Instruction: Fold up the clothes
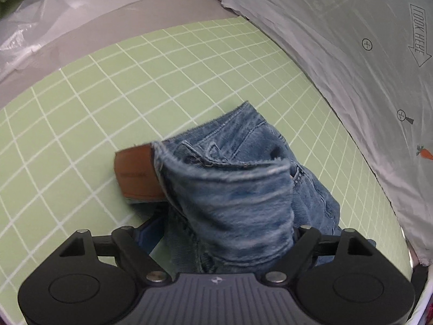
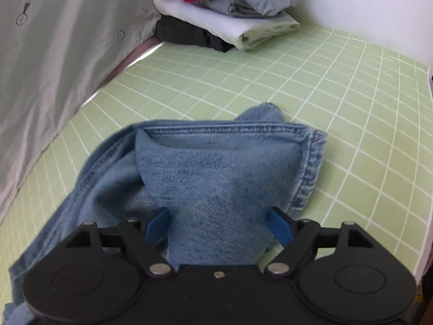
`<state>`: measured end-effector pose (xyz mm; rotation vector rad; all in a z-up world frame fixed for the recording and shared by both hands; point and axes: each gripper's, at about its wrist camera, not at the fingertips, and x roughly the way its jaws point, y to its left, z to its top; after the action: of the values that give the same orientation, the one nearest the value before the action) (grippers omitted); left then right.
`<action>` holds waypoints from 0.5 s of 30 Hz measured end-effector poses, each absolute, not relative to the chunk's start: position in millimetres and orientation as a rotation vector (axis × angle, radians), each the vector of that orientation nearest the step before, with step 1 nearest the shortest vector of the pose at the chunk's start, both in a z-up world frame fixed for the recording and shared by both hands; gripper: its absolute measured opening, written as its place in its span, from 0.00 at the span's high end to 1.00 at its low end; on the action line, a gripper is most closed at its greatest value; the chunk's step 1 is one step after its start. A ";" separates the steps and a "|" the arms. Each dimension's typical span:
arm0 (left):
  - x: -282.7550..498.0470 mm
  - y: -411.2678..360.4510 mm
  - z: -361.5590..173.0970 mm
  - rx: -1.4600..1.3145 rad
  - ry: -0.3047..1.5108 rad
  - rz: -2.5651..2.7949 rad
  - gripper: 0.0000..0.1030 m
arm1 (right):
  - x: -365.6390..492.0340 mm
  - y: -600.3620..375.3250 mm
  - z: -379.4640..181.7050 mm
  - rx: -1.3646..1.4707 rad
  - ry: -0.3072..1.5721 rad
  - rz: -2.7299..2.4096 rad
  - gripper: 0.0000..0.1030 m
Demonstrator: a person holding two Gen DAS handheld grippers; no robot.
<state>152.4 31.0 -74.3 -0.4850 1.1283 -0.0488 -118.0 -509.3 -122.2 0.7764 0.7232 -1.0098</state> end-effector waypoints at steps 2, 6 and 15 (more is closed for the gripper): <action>157.9 25.4 -76.8 -0.488 1.126 -0.048 0.39 | -113.0 -510.3 -128.4 0.760 0.726 -0.992 0.52; 173.7 8.1 -84.3 -0.463 1.133 -0.020 0.70 | -88.6 -517.0 -131.2 0.656 0.778 -0.933 0.67; 238.2 -31.5 -96.5 -0.471 1.071 -0.063 0.75 | 8.0 -570.3 -136.6 0.584 0.772 -0.845 0.71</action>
<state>238.2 -31.5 -96.5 -0.4709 1.0714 -0.0626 8.0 -570.3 -136.6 0.5842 0.7720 -0.8454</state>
